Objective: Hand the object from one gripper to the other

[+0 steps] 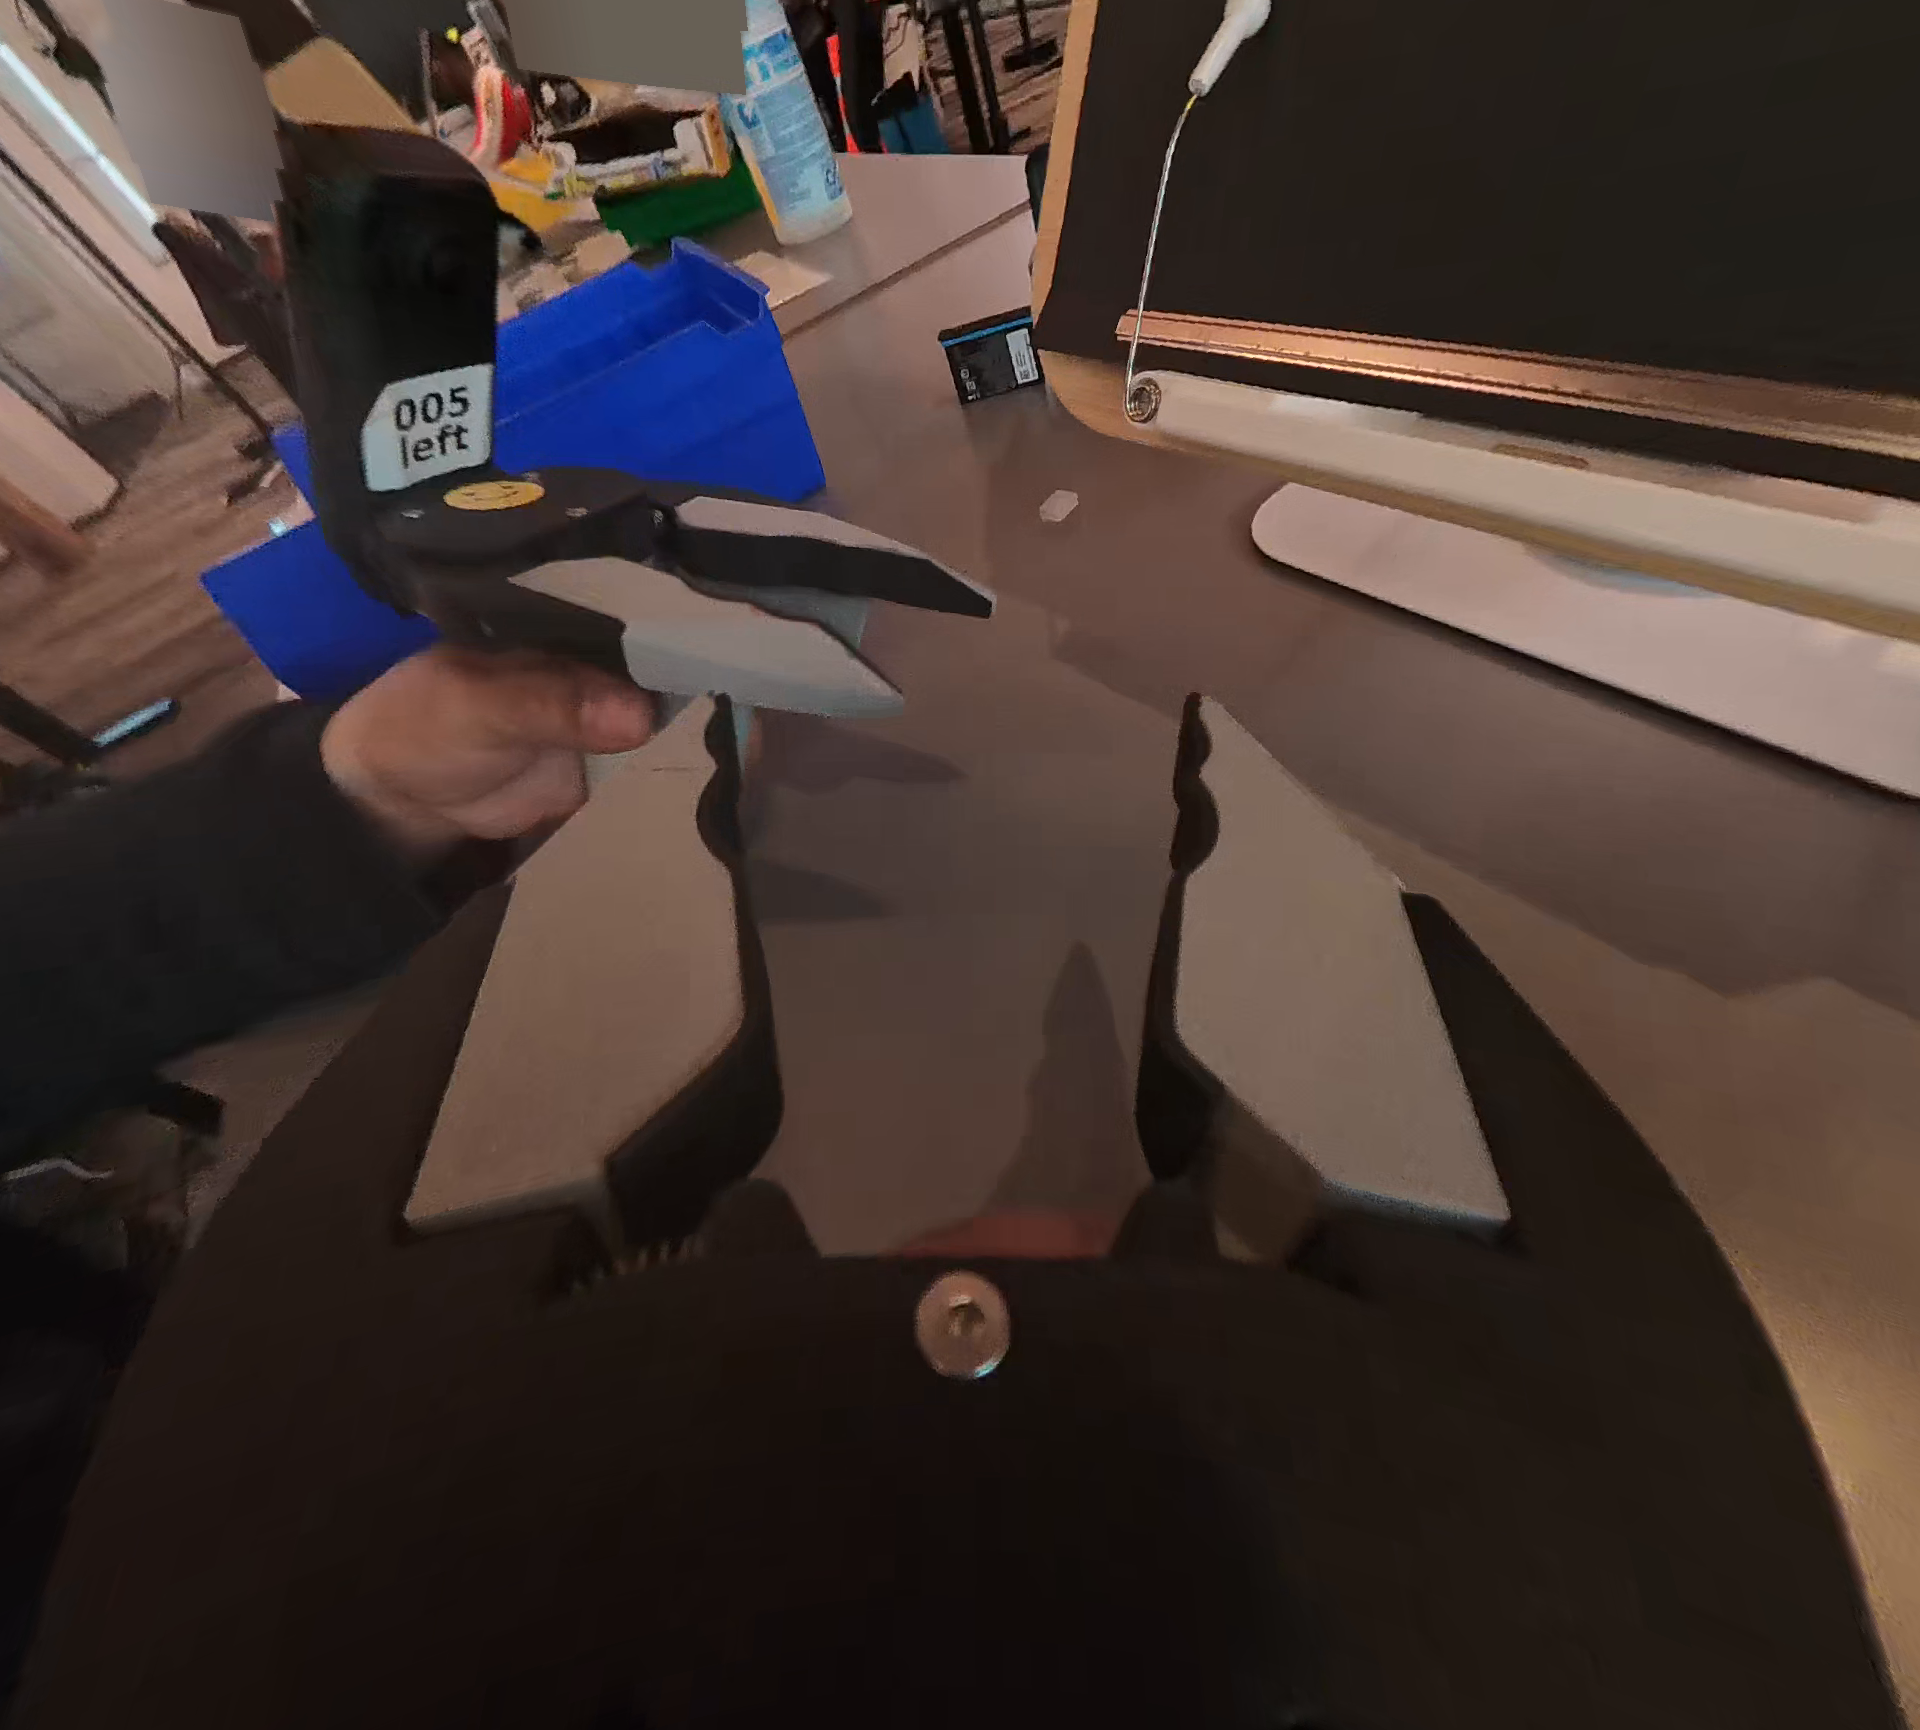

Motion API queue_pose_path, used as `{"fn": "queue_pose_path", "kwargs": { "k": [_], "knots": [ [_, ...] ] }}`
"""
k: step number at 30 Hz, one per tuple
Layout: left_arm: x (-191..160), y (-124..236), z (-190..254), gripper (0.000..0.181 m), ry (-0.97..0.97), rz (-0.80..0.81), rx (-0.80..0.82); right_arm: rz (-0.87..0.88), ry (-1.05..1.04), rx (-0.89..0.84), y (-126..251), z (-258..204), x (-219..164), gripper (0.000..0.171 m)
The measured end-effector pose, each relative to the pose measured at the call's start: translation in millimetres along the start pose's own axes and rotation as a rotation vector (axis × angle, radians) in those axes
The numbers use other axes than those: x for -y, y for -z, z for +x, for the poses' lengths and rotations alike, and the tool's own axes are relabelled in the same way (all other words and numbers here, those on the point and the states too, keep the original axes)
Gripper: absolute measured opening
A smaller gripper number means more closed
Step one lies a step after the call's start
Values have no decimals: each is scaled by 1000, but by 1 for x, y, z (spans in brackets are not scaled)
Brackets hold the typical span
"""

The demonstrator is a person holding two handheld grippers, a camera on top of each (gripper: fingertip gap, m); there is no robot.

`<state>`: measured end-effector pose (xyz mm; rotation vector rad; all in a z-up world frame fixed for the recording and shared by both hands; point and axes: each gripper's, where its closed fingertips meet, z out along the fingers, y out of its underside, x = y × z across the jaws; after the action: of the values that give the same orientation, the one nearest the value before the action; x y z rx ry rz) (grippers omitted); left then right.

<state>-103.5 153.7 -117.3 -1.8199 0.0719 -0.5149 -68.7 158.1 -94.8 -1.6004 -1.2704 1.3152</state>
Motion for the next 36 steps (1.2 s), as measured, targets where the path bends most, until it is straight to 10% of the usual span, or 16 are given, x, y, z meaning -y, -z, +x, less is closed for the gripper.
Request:
{"fn": "queue_pose_path", "kwargs": {
  "k": [11,36],
  "knots": [
    [4,8,2,34,-212,57,40,12,287,-91,7,14,-16,70],
    [-7,-2,54,38,-133,39,-175,266,165,106,34,-14,-2,58]
  ]
}}
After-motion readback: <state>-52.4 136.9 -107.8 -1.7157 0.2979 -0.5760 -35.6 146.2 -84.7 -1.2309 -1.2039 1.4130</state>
